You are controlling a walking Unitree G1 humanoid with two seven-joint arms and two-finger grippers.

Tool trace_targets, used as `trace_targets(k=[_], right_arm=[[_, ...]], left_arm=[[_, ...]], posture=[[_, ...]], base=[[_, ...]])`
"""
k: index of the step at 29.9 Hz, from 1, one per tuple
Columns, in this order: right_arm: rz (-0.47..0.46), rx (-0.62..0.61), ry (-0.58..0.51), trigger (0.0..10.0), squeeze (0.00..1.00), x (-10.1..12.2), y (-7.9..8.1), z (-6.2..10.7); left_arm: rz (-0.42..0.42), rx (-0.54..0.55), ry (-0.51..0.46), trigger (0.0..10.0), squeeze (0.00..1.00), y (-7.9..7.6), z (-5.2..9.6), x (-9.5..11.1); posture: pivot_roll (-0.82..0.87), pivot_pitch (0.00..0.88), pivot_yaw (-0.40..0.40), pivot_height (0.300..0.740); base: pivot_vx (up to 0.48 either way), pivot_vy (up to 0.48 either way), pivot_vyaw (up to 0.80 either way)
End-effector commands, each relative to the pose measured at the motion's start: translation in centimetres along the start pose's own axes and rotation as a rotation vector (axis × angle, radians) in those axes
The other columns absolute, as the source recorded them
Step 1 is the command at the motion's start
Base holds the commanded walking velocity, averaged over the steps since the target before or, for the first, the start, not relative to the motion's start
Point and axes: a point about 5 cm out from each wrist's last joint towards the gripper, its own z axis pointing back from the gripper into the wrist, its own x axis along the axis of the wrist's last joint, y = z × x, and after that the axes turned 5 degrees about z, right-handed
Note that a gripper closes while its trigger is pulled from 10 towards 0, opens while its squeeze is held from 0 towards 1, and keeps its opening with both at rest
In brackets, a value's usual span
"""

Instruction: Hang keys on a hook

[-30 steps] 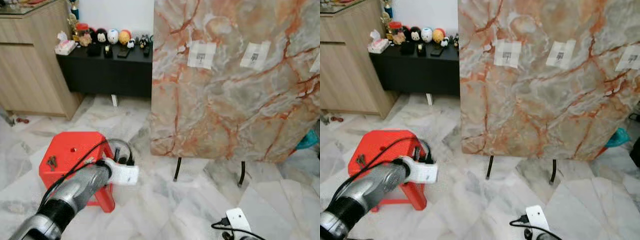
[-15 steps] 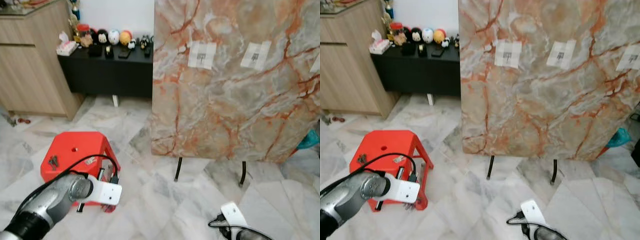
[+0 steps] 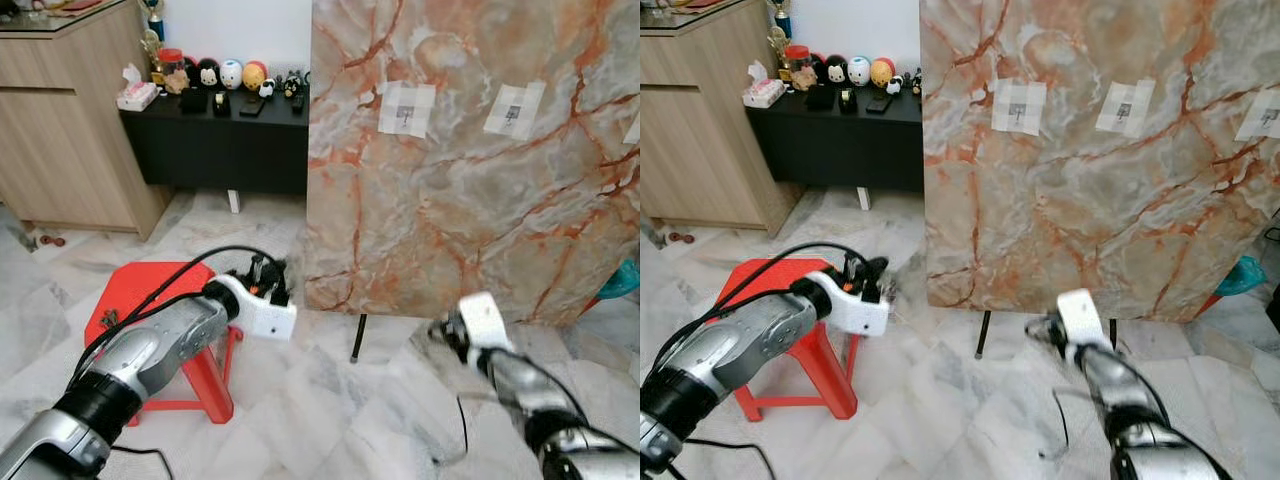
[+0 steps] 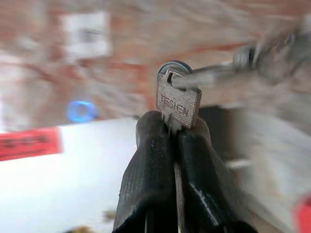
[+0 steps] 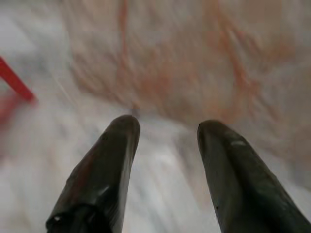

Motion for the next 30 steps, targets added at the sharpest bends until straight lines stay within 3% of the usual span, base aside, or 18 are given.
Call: trace_targets(k=[1, 3, 4, 5, 9, 13, 16, 22, 24, 26, 30], right_arm=[[-0.049, 0.059, -0.058, 10.0, 0.00, 1.9, 1.3, -0.5], [-0.097, 0.146, -0.122, 10.0, 0.00, 3.8, 3.0, -0.9], [-0.097, 0.146, -0.122, 10.0, 0.00, 3.8, 3.0, -0.9], [-0.139, 0.223, -0.159, 10.0, 0.00, 5.0, 4.3, -1.1], [-0.175, 0.376, -0.200, 10.0, 0.00, 6.5, 6.2, -0.9], [-0.178, 0.446, -0.214, 10.0, 0.00, 7.0, 6.4, -0.5], [-0.102, 0.524, -0.197, 10.0, 0.00, 6.2, 6.3, 0.0], [-0.027, 0.618, -0.228, 10.0, 0.00, 5.5, 6.1, 0.9], [0.060, 0.711, -0.245, 10.0, 0.00, 5.4, 6.1, 1.7], [0.110, 0.707, -0.253, 10.0, 0.00, 5.5, 5.8, 1.7], [0.083, 0.671, -0.303, 10.0, 0.00, 6.4, 5.3, 1.8]], left_arm=[[-0.063, 0.128, -0.039, 10.0, 0.00, 2.0, -0.4, 0.5], [-0.098, 0.217, -0.073, 10.0, 0.00, 2.9, -0.9, 1.1], [-0.098, 0.217, -0.073, 10.0, 0.00, 2.9, -0.9, 1.1], [-0.127, 0.288, -0.086, 10.0, 0.00, 3.6, -1.2, 1.4], [-0.196, 0.404, -0.127, 10.0, 0.00, 4.3, -1.9, 1.8], [-0.194, 0.415, -0.154, 10.0, 0.00, 4.0, -2.2, 2.1], [-0.140, 0.384, -0.158, 10.0, 0.00, 3.2, -2.3, 2.3], [-0.098, 0.395, -0.124, 10.0, 0.00, 3.2, -2.1, 2.0], [-0.092, 0.401, -0.110, 10.0, 0.00, 3.3, -2.0, 1.7], [-0.085, 0.402, -0.109, 10.0, 0.00, 3.4, -2.0, 1.7], [-0.063, 0.405, -0.109, 10.0, 0.00, 3.5, -2.1, 1.6]], posture=[[0.09, 0.000, -0.096, 0.740], [0.09, 0.000, -0.100, 0.740], [0.09, 0.000, -0.100, 0.740], [0.09, 0.000, -0.101, 0.740], [0.09, 0.000, -0.104, 0.740], [0.08, 0.000, -0.103, 0.740], [0.08, 0.000, -0.104, 0.740], [0.09, 0.000, -0.108, 0.740], [0.09, 0.000, -0.107, 0.740], [0.09, 0.000, -0.107, 0.740], [0.09, 0.000, -0.107, 0.740]], base=[[0.000, 0.000, 0.00], [0.000, 0.000, 0.00], [0.000, 0.000, 0.00], [0.000, 0.000, 0.00], [0.000, 0.000, 0.00], [0.000, 0.000, 0.00], [0.000, 0.000, 0.00], [0.000, 0.000, 0.00], [0.000, 0.000, 0.00], [0.000, 0.000, 0.00], [0.000, 0.000, 0.00]])
